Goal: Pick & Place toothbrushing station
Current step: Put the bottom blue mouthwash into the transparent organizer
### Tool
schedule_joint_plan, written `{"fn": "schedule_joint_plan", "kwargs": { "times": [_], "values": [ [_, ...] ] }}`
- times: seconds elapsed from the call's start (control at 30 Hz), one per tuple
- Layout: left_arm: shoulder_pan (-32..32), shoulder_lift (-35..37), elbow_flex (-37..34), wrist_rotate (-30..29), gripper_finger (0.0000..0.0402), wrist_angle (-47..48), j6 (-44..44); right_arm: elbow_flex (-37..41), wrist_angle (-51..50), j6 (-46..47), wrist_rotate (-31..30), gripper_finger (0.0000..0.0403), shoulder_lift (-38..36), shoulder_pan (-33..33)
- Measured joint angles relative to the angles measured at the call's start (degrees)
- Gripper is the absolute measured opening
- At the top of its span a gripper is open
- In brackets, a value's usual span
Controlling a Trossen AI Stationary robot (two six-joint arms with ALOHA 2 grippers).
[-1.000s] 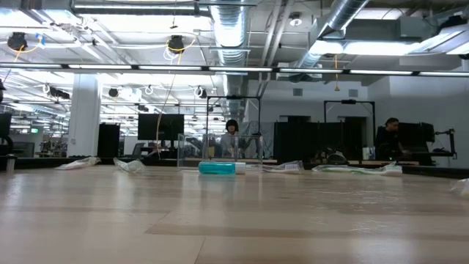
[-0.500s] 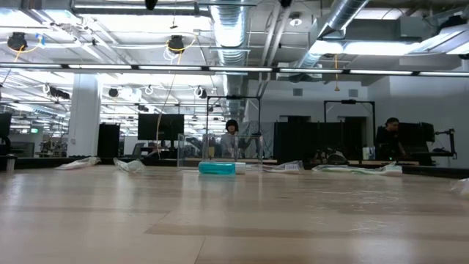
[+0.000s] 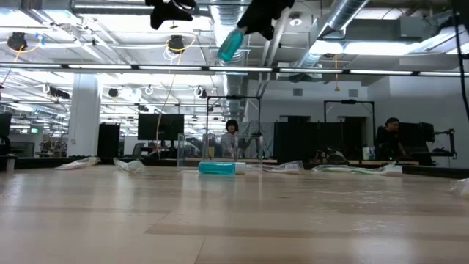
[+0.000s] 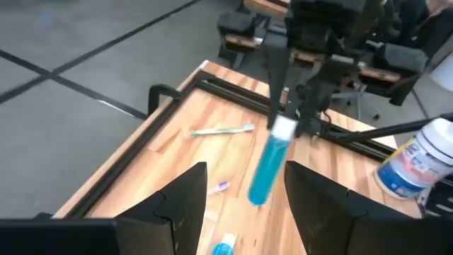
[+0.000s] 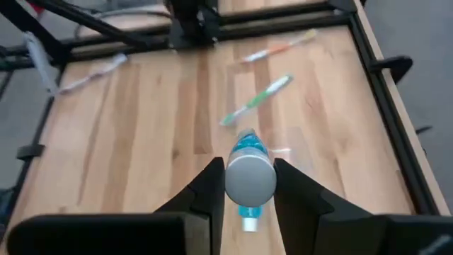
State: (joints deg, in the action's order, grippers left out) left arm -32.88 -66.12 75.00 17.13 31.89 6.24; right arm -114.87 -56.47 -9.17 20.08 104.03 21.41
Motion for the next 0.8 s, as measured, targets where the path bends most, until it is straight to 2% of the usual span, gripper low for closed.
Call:
{"fn": "schedule_joint_plan", "kwargs": {
  "times": [0.17, 0.3, 0.43, 0.57, 0.8],
  "values": [
    [0.0, -0.2, 0.0, 0.1, 0.0184, 2.3, 0.0, -9.0, -9.6, -3.8, -2.4, 0.0084, 6.7, 1.1],
    [-0.5, 0.0, 0.0, -2.6, 0.0182, 3.9, -0.3, -13.2, -15.0, -5.8, -2.4, 0.0084, 11.2, 1.7],
    [-3.2, 0.1, 0.0, -4.7, 0.0182, 7.5, -1.9, -13.3, -14.3, -6.1, -2.3, 0.0084, 11.6, 1.6],
    [-5.6, 0.1, 0.0, -4.0, 0.0182, 10.2, -2.5, -12.4, -12.3, -4.8, -2.2, 0.0084, 11.6, 1.6],
    [-5.8, 0.1, 0.0, -3.6, 0.0182, 10.3, -3.4, -12.3, -11.5, -4.1, -2.6, 0.0084, 11.6, 2.1]
  ]
}}
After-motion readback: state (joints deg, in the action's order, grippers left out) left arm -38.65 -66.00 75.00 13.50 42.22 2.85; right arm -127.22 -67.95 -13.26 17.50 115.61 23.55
